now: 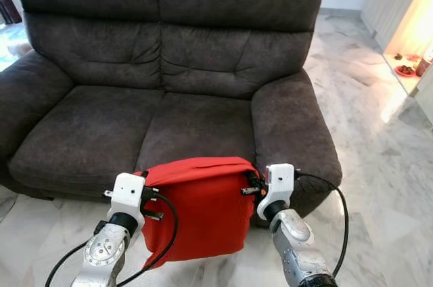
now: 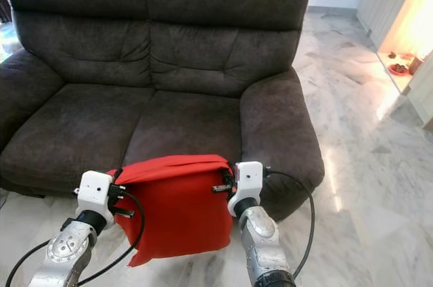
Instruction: Move the pillow to the sofa from floor
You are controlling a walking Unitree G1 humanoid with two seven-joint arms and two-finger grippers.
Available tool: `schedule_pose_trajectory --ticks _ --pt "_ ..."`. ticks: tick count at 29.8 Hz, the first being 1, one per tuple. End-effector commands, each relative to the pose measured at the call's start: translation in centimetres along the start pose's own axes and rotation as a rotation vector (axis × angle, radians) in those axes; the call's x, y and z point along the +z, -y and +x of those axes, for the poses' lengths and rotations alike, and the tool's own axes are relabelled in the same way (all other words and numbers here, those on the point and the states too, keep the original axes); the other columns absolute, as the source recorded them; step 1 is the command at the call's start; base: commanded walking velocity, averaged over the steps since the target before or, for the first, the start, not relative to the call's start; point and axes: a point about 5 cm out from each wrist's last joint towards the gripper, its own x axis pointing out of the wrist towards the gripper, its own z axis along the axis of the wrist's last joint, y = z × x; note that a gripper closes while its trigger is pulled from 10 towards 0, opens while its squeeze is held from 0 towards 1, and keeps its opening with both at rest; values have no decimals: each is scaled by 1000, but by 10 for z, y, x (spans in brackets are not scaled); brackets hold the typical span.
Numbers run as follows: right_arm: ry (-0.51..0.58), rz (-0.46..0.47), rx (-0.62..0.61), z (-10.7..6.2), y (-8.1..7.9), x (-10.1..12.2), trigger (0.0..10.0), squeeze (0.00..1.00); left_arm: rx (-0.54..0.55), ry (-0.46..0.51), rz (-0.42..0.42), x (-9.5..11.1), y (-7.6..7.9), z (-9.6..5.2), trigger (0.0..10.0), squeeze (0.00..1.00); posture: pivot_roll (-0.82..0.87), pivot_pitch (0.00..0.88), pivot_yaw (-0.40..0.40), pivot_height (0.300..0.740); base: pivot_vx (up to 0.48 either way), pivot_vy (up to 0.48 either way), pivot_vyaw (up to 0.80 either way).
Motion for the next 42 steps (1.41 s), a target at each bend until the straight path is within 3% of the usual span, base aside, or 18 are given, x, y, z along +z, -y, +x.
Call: schedule_pose_trajectory --ticks 1,10,24,35,42 --pt "73 35 -98 -1 19 17 10000 0 113 70 7 15 -29 -3 10000 0 74 107 2 740 304 0 0" --pt "87 58 -75 2 15 23 10000 0 118 75 13 18 -31 -2 10000 0 75 109 -1 740 335 0 -178" --pt "201 47 -37 10 8 57 10000 0 190 155 39 46 -55 3 10000 0 78 109 1 740 339 0 0" --pt "483 -10 42 20 -2 155 10000 0 273 306 151 111 -95 14 10000 0 76 113 9 740 338 0 0" --pt "594 -13 69 19 -5 200 10000 0 281 379 198 145 -109 21 10000 0 78 110 9 740 338 0 0"
